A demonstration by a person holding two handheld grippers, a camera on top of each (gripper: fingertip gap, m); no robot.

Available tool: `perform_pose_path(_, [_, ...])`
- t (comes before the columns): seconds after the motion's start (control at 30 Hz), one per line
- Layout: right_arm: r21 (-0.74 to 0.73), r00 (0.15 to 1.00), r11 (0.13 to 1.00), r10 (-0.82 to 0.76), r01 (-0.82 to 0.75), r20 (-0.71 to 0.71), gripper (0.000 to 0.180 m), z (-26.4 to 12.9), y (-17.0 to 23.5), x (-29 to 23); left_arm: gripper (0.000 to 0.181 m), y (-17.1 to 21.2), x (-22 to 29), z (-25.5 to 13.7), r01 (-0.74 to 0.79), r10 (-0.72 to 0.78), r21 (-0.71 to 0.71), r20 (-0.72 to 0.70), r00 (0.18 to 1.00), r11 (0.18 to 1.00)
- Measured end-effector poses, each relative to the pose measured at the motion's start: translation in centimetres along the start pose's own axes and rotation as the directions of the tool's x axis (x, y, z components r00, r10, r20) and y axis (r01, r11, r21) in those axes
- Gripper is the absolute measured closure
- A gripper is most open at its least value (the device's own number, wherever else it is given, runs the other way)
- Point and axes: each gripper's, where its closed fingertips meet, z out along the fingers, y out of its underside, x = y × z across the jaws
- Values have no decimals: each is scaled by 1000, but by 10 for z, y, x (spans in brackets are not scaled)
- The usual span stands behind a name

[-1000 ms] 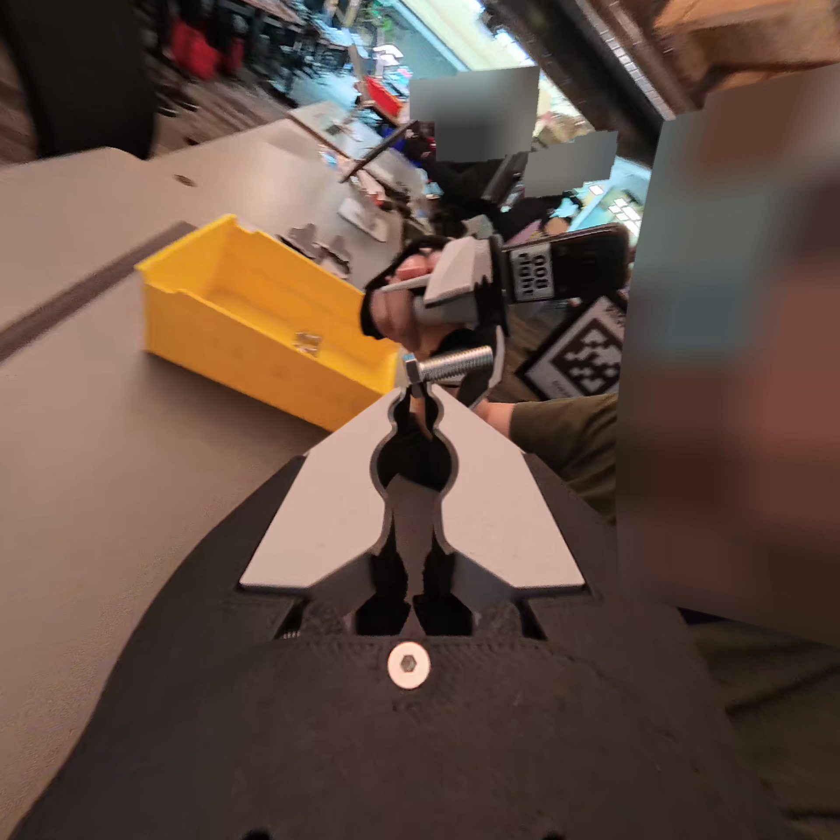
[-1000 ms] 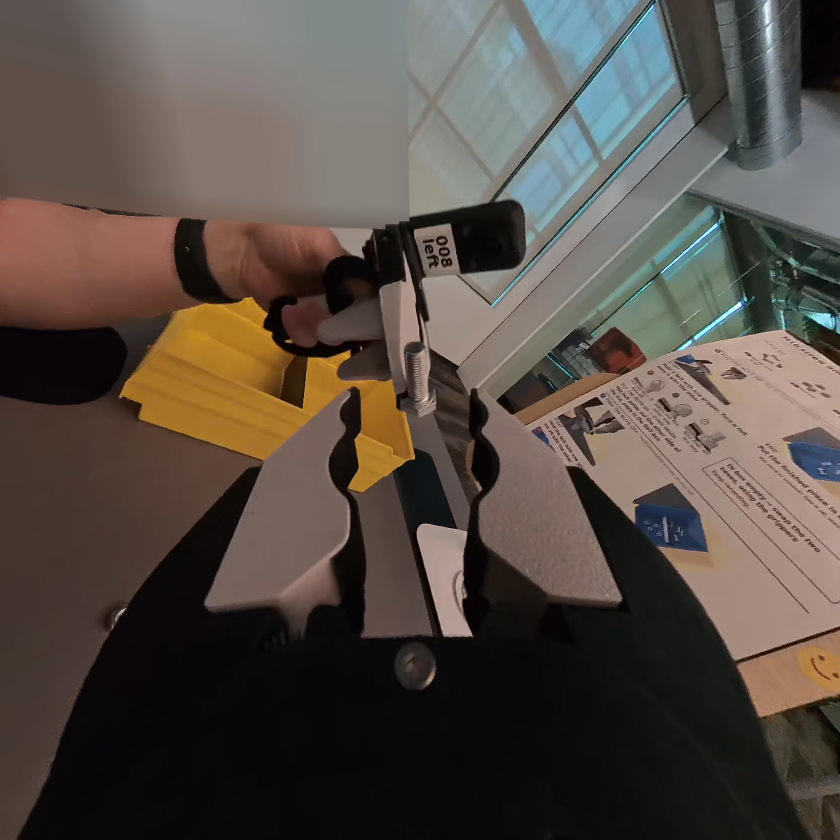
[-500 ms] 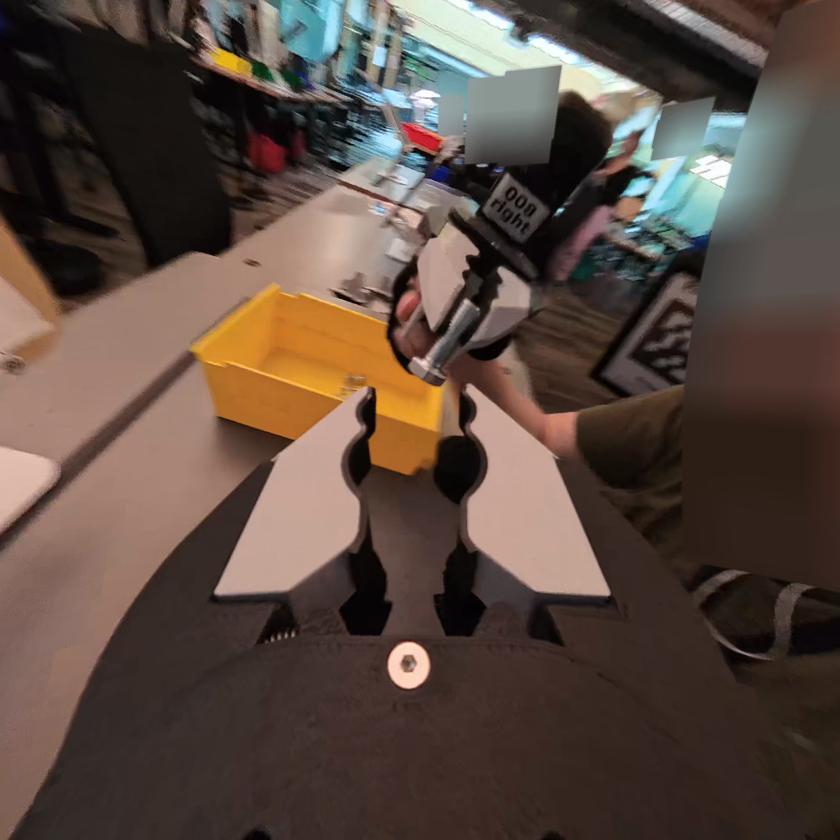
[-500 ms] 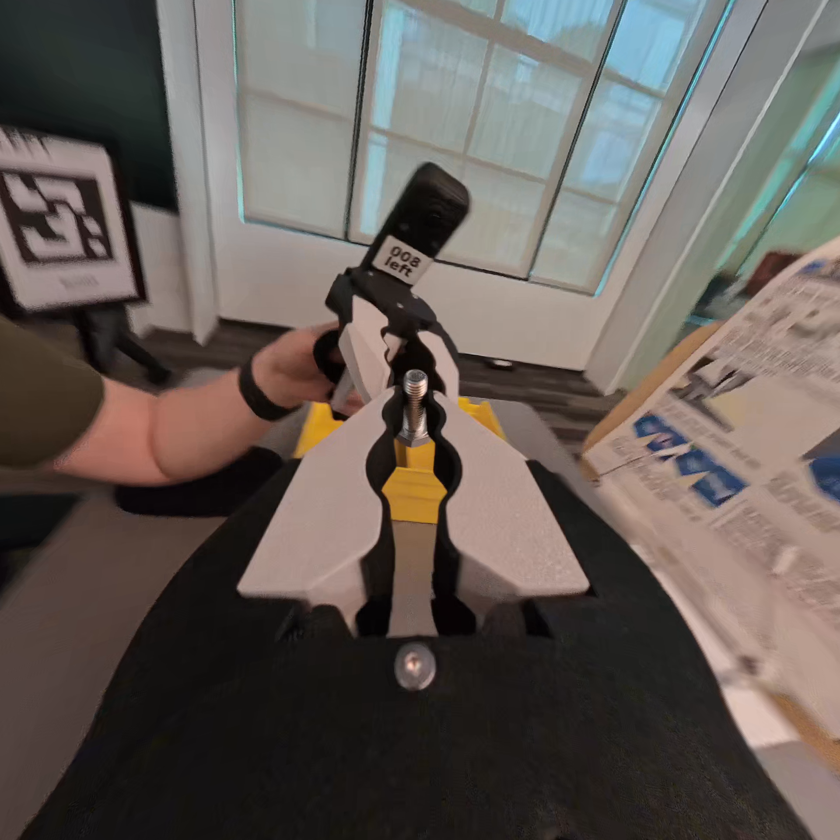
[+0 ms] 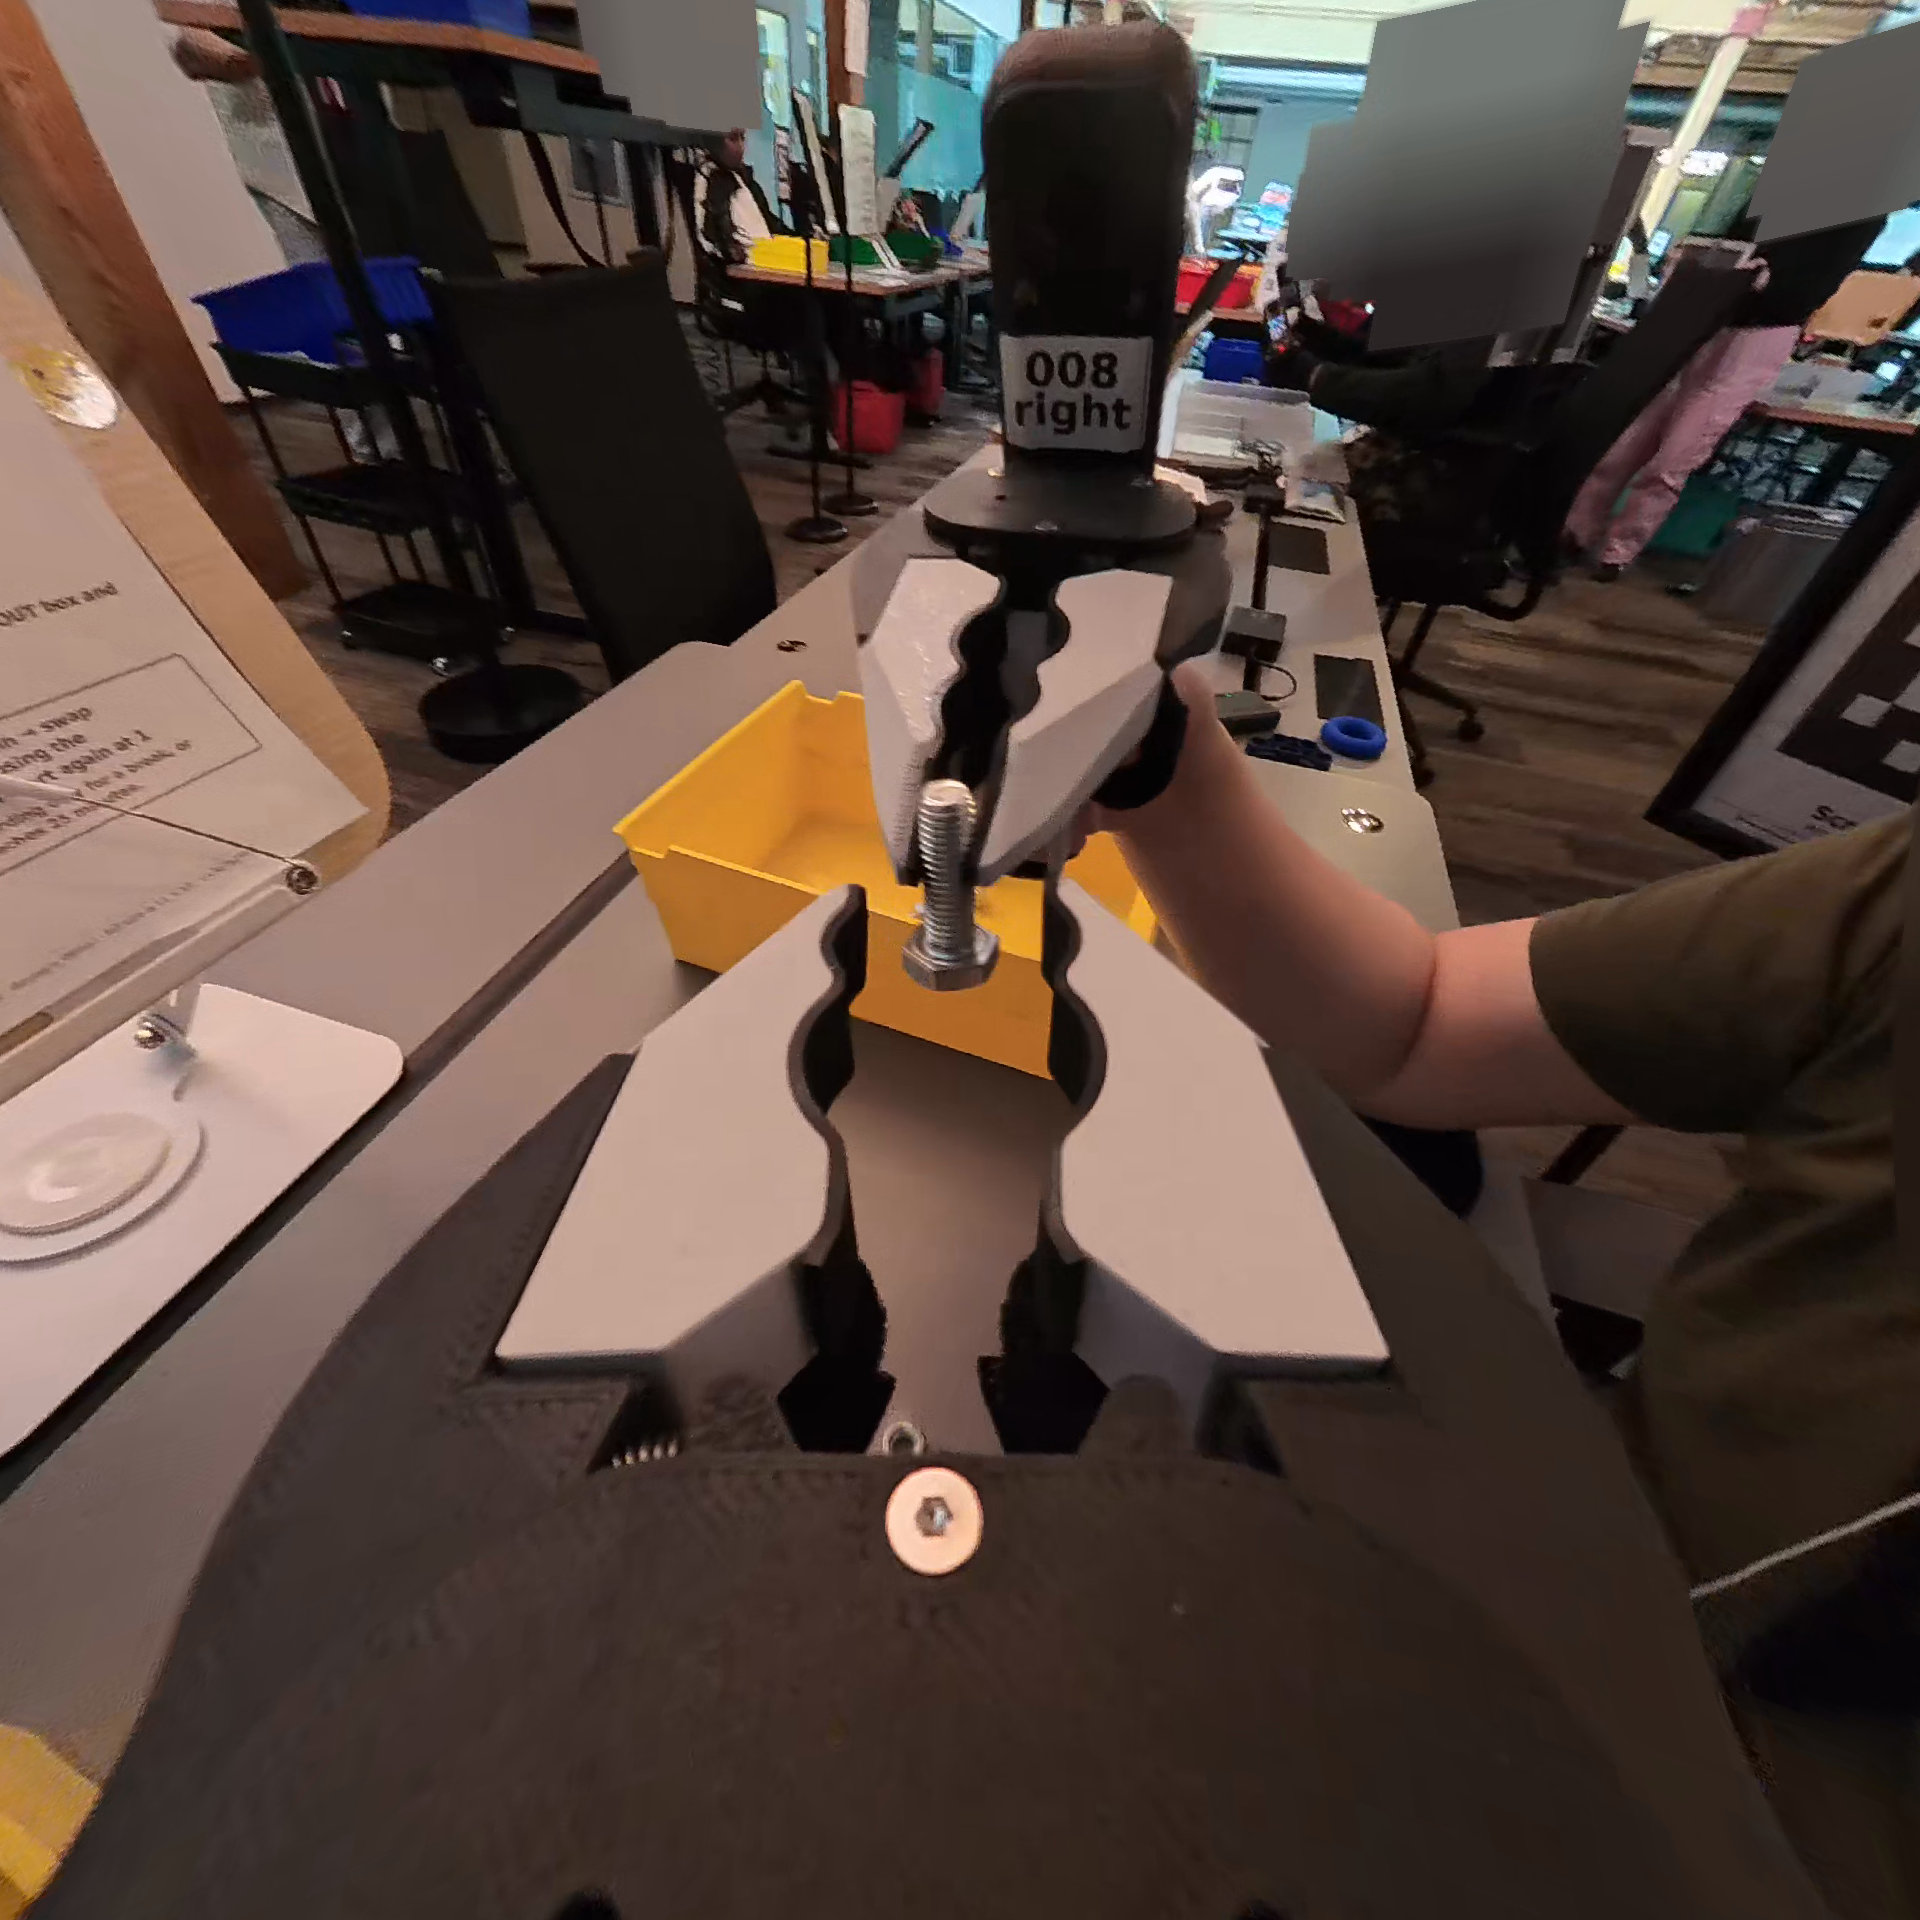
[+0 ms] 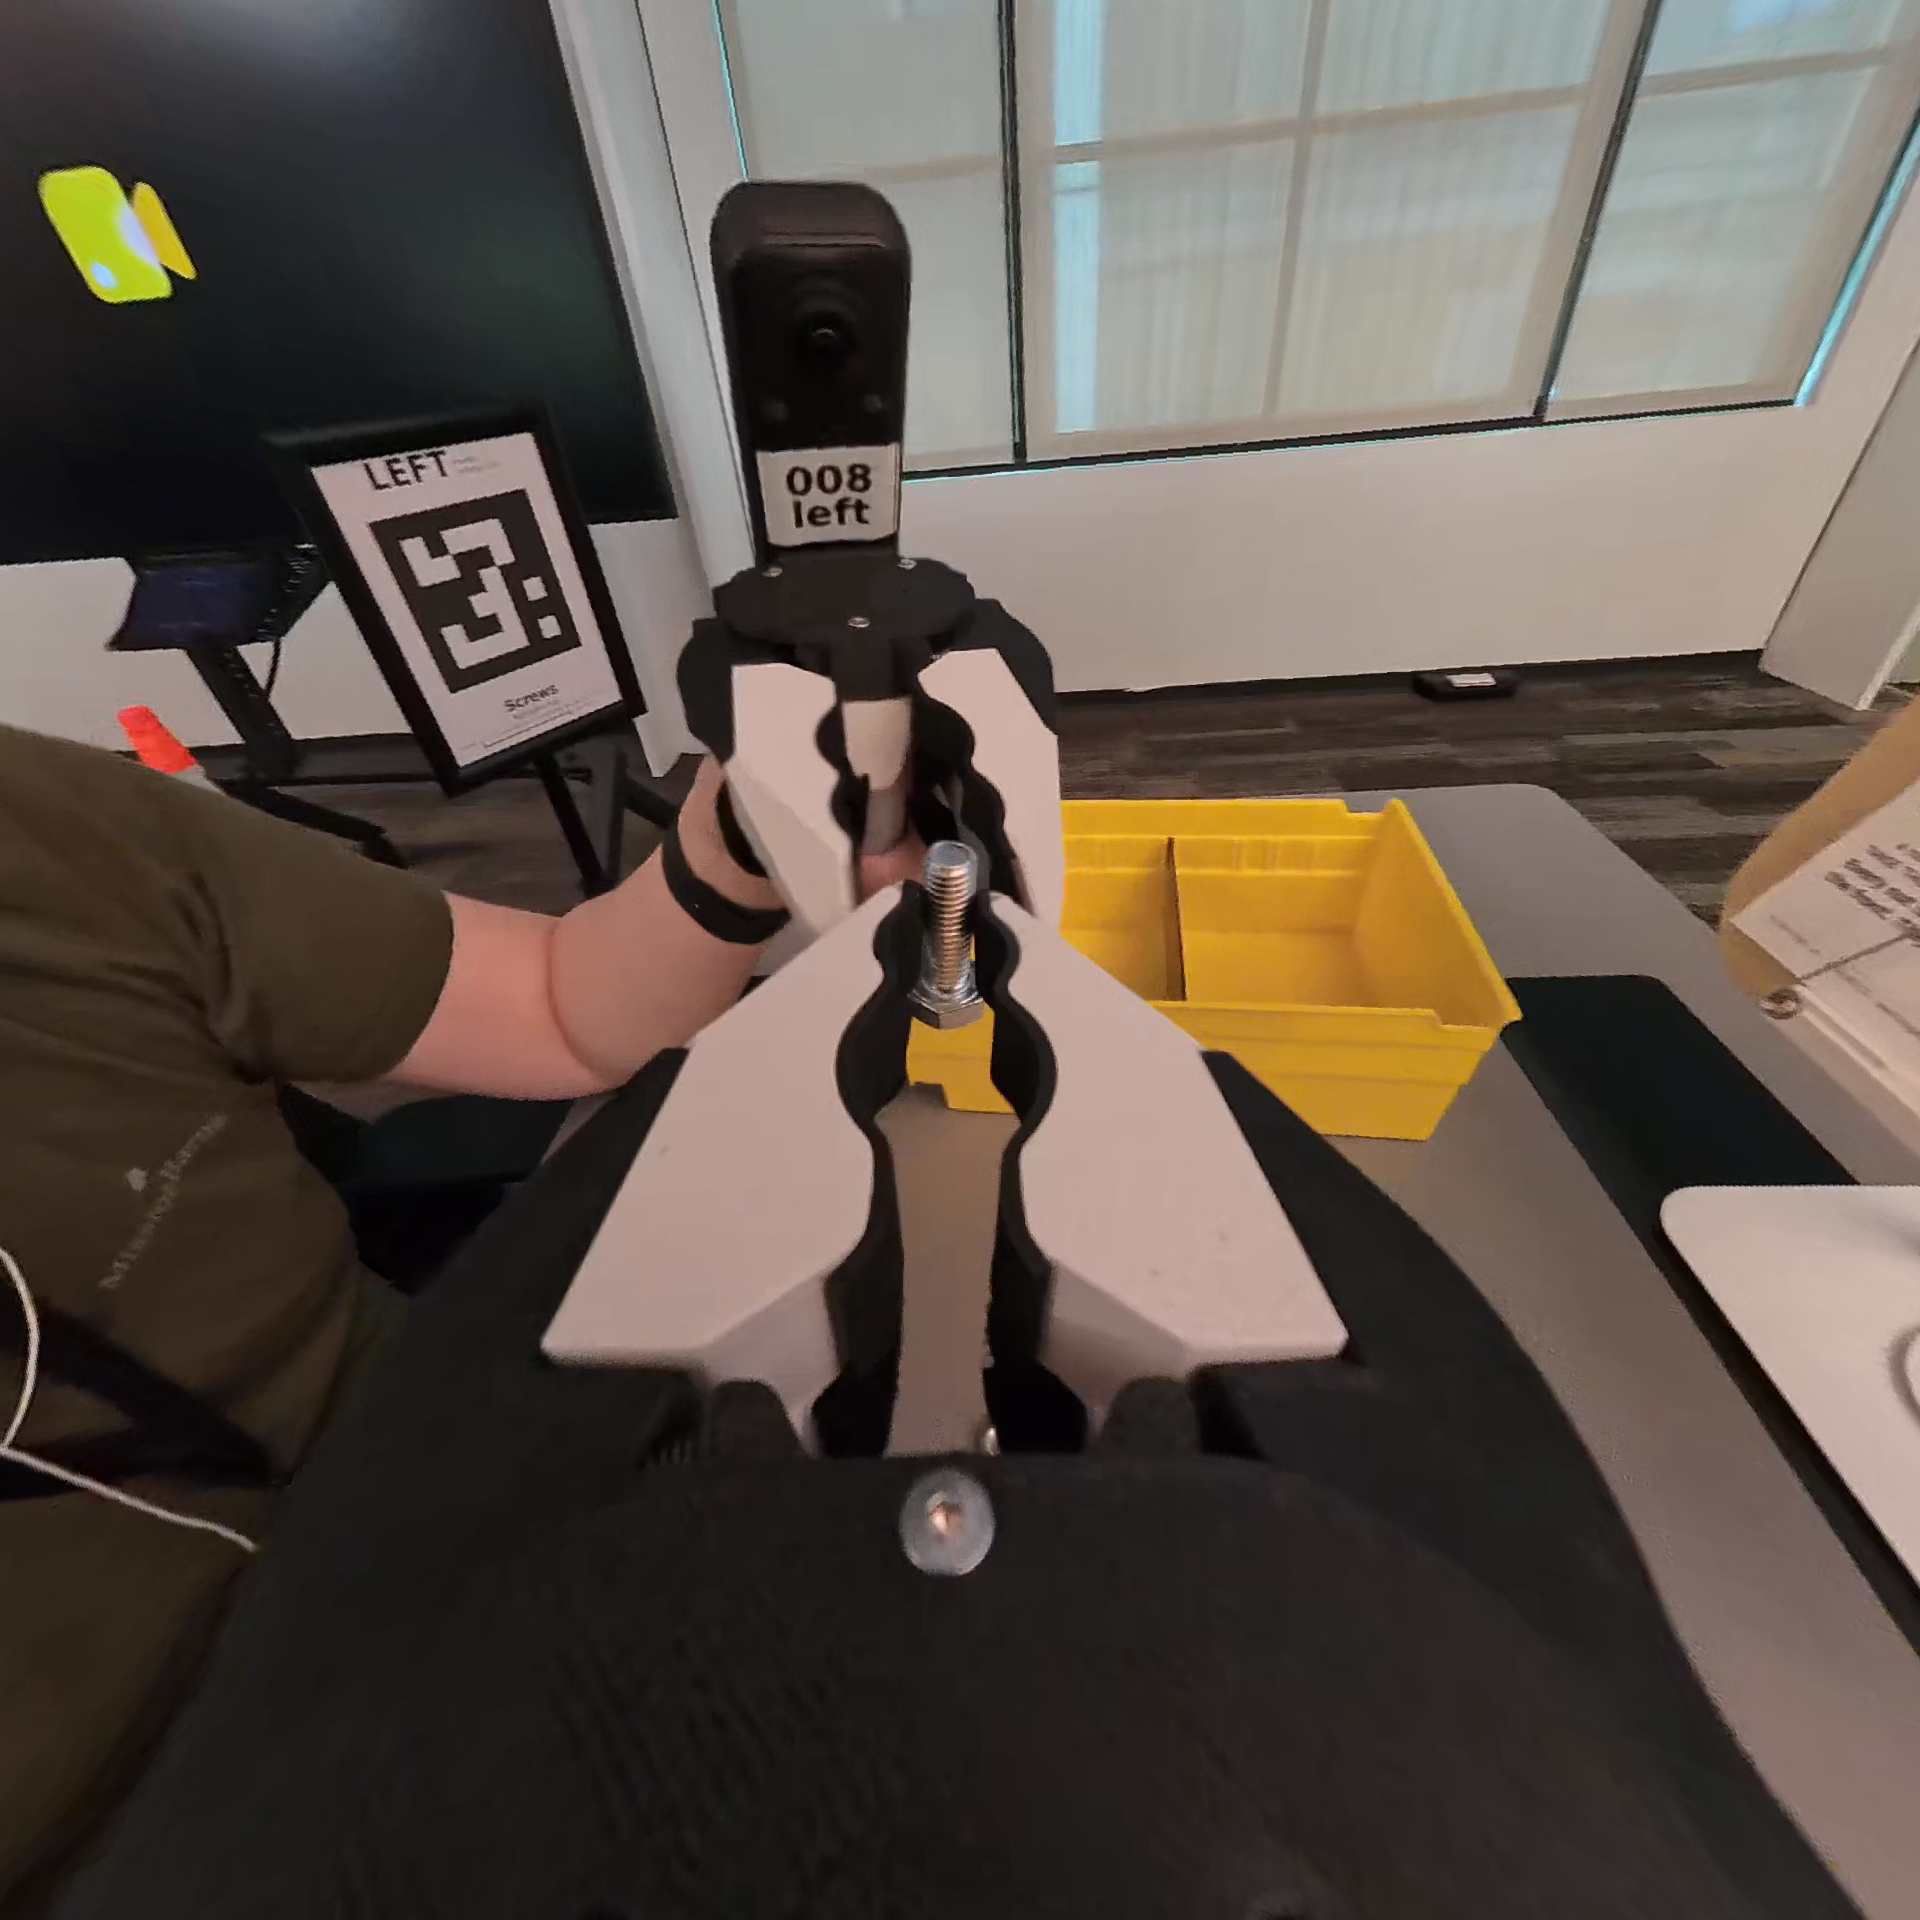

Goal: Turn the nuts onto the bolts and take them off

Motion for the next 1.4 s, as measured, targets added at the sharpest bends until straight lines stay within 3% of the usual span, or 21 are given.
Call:
perform_pose_path(0.13, [6,998,999,51,-51,25,172,4,1,-2,168,6,2,1,13,-13,0,-20,1000,1000])
perform_pose_path(0.33, [-5,995,996,85,-84,47,173,12,7,0,170,15,-2,-5,36,-36,-20,-12,999,999])
perform_pose_path(0.47, [21,995,998,63,-65,75,173,15,3,-5,170,11,5,-9,94,-88,42,-116,989,995])
perform_pose_path(0.57, [-16,998,999,36,-35,43,173,19,9,-3,170,19,3,-11,92,-92,-5,-116,989,996])
perform_pose_path(0.67, [61,999,998,-12,10,44,169,19,-3,-6,173,14,6,-15,55,-53,12,-116,992,998])
perform_pose_path(0.77, [173,990,975,-138,137,-8,150,5,-24,-11,173,12,0,-25,-21,20,-11,-57,998,1000])
perform_pose_path(0.83, [52,974,973,-226,225,14,145,-1,-7,-16,173,4,-6,-39,-69,69,9,-2,998,998])
perform_pose_path(0.93, [-313,962,910,-270,272,49,145,6,58,-7,173,-18,-10,-72,-109,103,93,60,993,990])
perform_pose_path(1.0, [-589,945,747,-314,308,96,144,9,120,5,173,-31,-7,-94,-112,102,149,71,992,983])
perform_pose_path(1.07, [-744,933,588,-332,318,137,145,15,167,17,173,-41,-4,-112,-114,101,196,77,992,974])
perform_pose_path(1.17, [-859,967,455,-202,234,157,149,23,218,18,173,-53,0,-130,-158,134,256,106,985,954])
perform_pose_path(1.27, [-895,946,330,-223,299,234,147,21,249,21,173,-59,4,-136,-207,176,279,131,976,938])
perform_pose_path(1.4, [-917,977,344,-141,201,161,146,35,261,18,173,-61,8,-134,-190,165,294,109,980,937])
